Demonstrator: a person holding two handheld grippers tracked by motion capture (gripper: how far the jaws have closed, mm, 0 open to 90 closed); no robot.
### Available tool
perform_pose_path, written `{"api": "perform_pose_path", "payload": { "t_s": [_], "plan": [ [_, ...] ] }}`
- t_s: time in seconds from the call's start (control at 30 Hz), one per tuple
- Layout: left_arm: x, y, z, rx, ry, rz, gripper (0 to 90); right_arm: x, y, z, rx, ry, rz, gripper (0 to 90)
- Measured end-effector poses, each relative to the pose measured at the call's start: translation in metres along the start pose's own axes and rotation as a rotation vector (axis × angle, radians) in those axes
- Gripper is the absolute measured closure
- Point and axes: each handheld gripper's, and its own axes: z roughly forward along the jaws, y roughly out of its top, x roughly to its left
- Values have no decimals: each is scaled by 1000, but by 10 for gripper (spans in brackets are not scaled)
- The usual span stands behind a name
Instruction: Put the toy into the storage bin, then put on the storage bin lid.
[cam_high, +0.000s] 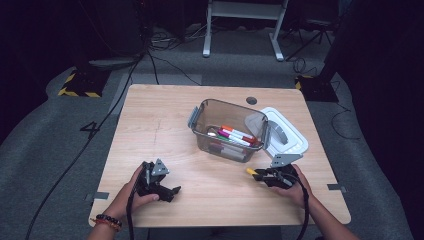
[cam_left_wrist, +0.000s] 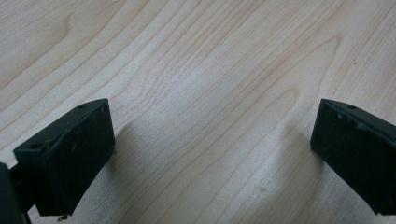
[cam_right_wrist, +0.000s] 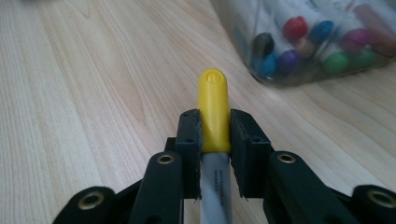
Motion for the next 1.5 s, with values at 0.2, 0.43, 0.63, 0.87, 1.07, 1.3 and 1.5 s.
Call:
{"api": "perform_pose_path", "payload": {
  "t_s": [0.2, 0.43, 0.63, 0.87, 1.07, 1.3, 1.5],
  "plan": [
    [0, 0, 0, 0, 0, 0, 1, -5, -1, -13, -42, -17, 17, 747],
    [0, 0, 0, 0, 0, 0, 0, -8, -2, -25, -77, -30, 30, 747],
    [0, 0, 0, 0, 0, 0, 0, -11, -1, -37, -118, -48, 39, 747],
    [0, 0, 0, 0, 0, 0, 0, -16, 2, -59, -192, -77, 55, 747],
    [0, 0, 0, 0, 0, -1, 0, -25, 7, -79, -249, -125, 64, 747],
    [0, 0, 0, 0, 0, 0, 0, -29, 19, -93, -282, -152, 49, 747],
    [0, 0, 0, 0, 0, 0, 0, -31, 39, -107, -303, -171, 21, 747]
  ]
}}
